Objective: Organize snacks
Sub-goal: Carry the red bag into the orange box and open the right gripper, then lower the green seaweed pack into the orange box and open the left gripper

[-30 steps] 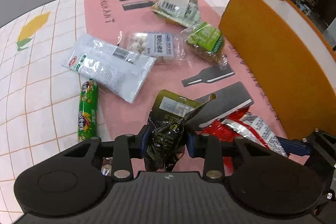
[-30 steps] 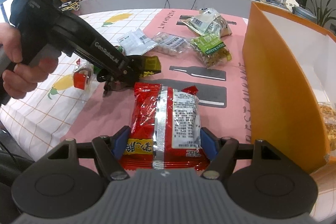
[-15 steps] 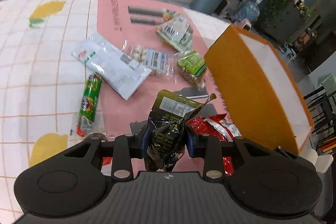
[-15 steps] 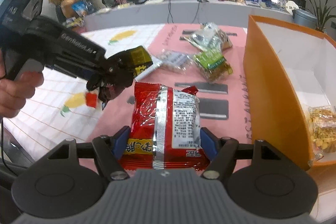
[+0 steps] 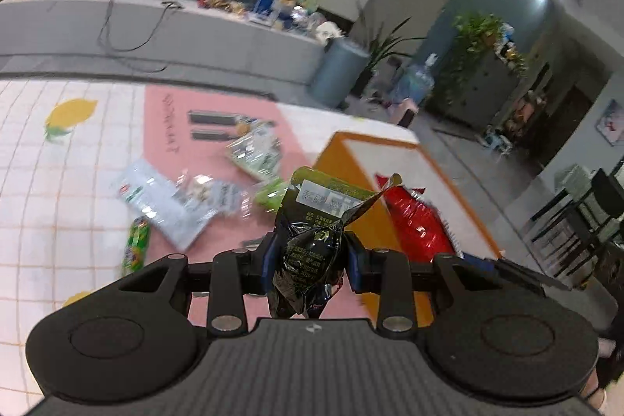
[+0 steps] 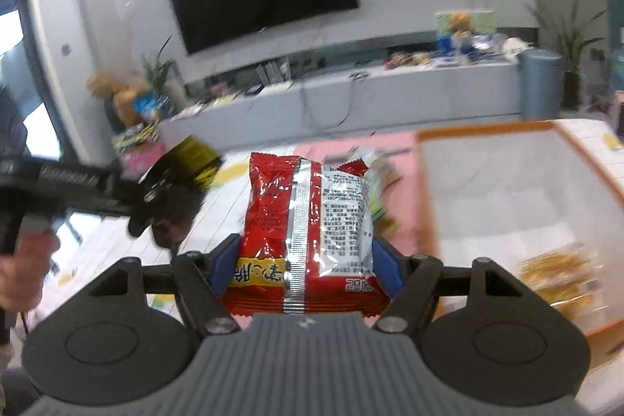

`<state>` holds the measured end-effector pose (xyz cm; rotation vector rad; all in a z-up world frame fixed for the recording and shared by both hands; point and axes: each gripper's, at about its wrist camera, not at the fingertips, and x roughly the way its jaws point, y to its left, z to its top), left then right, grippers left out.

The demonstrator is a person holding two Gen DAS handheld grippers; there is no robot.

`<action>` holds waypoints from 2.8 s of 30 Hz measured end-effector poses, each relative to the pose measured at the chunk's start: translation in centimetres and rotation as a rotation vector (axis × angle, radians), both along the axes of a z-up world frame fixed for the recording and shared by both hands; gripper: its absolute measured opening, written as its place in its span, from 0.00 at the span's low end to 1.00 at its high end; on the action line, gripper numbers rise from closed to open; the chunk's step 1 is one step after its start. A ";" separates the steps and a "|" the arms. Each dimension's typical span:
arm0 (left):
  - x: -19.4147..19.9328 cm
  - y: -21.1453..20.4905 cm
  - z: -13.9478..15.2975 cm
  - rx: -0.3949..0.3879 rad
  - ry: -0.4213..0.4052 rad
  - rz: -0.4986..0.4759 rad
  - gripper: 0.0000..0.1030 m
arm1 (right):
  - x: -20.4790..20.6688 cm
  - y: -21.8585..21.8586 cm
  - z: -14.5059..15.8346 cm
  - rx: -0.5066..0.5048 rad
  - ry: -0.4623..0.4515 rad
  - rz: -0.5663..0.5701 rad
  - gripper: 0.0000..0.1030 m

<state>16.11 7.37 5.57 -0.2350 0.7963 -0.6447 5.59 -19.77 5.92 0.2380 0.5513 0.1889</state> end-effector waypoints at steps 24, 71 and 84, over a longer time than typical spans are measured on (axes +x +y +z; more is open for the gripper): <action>2.3 -7.2 -2.2 0.006 0.070 -0.132 0.38 | 5.9 -12.1 -4.5 0.031 0.194 -0.198 0.68; 0.9 -24.7 -3.7 0.100 0.148 -0.288 0.38 | 0.1 -19.2 1.8 -0.102 0.067 -0.412 0.97; 4.0 -29.8 -9.3 0.182 0.225 -0.195 0.38 | -0.4 -21.1 1.7 0.009 0.049 -0.497 0.97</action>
